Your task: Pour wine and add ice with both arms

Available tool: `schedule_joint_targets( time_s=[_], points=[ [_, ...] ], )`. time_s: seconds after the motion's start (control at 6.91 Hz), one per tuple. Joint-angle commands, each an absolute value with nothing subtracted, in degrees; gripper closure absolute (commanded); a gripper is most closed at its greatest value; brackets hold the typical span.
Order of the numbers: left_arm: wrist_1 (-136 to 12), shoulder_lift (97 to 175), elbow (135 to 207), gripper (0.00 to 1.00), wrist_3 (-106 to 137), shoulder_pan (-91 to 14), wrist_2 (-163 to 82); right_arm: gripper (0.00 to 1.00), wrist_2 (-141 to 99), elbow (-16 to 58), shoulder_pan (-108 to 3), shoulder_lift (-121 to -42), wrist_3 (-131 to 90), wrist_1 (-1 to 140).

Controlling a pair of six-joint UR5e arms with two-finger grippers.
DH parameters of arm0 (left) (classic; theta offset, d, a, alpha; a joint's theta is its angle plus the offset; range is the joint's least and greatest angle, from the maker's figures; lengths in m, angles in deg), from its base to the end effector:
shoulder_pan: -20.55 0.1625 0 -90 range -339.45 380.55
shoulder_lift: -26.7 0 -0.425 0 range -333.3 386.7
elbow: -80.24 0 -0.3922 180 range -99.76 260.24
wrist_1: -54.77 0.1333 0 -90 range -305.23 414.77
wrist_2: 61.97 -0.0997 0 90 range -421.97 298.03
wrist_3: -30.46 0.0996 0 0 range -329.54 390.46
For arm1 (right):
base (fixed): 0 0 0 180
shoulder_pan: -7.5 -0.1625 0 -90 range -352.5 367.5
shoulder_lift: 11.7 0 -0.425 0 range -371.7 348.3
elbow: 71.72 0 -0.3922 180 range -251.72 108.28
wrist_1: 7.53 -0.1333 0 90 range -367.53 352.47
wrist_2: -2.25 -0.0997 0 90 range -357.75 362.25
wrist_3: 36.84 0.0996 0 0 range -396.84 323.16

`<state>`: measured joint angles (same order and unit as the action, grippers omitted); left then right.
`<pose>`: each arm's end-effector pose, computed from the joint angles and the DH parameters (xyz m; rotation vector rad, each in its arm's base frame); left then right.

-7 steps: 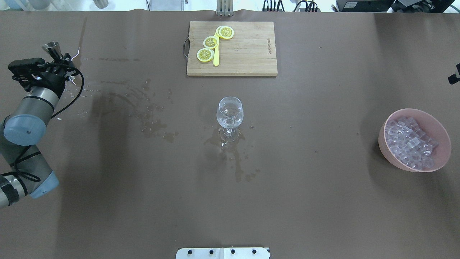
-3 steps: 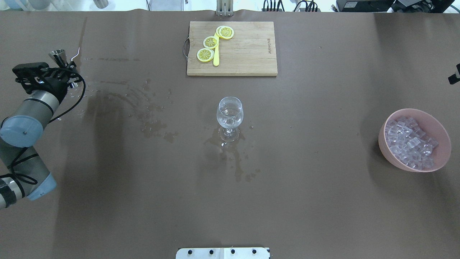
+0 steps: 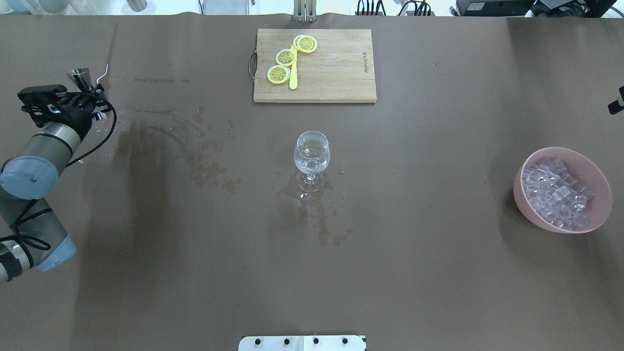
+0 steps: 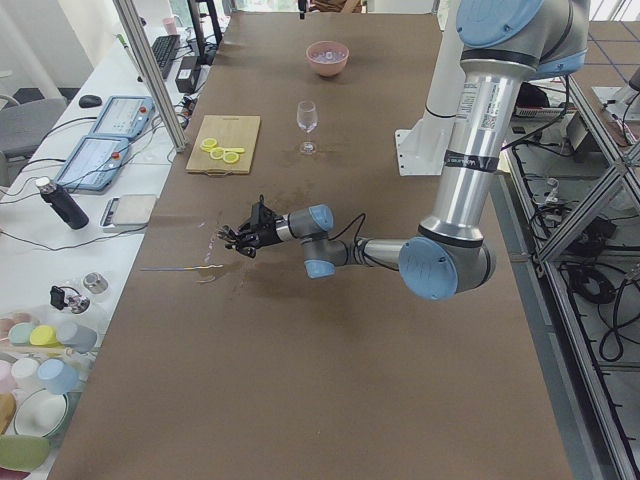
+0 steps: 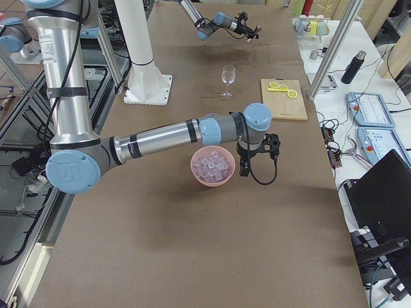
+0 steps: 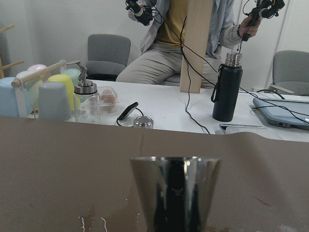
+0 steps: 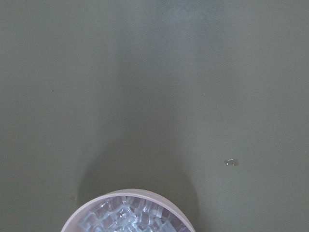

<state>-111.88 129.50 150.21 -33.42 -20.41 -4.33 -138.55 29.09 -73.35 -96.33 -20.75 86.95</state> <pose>0.3285 -0.5323 0.5625 1.0725 0.7162 -0.5640 -0.0284 -0.5291 0.5178 -0.0070 -0.9035 0.0223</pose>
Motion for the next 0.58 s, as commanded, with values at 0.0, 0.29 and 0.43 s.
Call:
schedule_joint_targets(
  time_s=[0.0, 0.29, 0.43],
  points=[
    [-111.87, 129.53, 150.55, 0.65, -33.43, -20.41, -4.32, 0.0, -138.55, 29.09, -73.36, -96.33, -20.75, 86.95],
    [-111.87, 129.53, 150.56, 0.62, -33.43, -20.41, -4.32, 0.0, -138.55, 29.09, -73.27, -96.33, -20.75, 86.95],
    [-111.87, 129.53, 150.56, 0.62, -33.43, -20.41, -4.32, 0.0, -138.55, 29.09, -73.36, -96.33, -20.75, 86.95]
  ],
)
